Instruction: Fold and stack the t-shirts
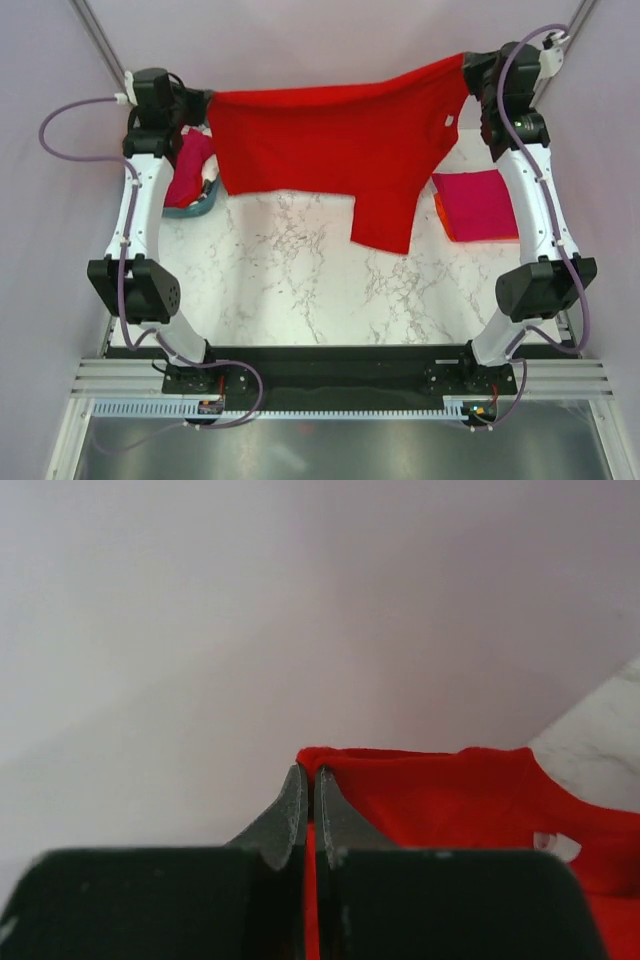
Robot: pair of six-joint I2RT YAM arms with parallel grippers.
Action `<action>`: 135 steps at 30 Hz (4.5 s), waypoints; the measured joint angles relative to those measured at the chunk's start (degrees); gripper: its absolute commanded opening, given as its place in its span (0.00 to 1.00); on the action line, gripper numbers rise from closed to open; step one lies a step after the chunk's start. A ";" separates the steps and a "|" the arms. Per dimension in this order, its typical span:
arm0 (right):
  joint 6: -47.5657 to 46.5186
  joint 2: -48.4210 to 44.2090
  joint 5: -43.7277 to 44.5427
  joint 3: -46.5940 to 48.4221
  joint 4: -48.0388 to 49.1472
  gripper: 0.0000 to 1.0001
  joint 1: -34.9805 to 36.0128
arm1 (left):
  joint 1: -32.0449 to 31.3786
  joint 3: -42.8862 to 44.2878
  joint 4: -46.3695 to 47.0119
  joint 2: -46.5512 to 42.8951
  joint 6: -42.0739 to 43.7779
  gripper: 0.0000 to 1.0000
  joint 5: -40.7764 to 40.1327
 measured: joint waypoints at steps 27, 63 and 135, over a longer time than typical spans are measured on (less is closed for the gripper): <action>6.27 -12.26 -28.59 -54.95 24.94 0.00 -11.63 | 4.28 -38.88 29.77 0.24 -1.46 0.02 12.92; 0.98 -59.78 -23.85 -96.61 4.50 0.26 -12.39 | 9.53 -87.36 26.05 -40.98 4.92 0.11 9.86; -30.71 12.41 -11.52 -43.08 6.88 0.18 5.38 | -35.78 -19.61 23.56 26.23 23.10 0.52 9.01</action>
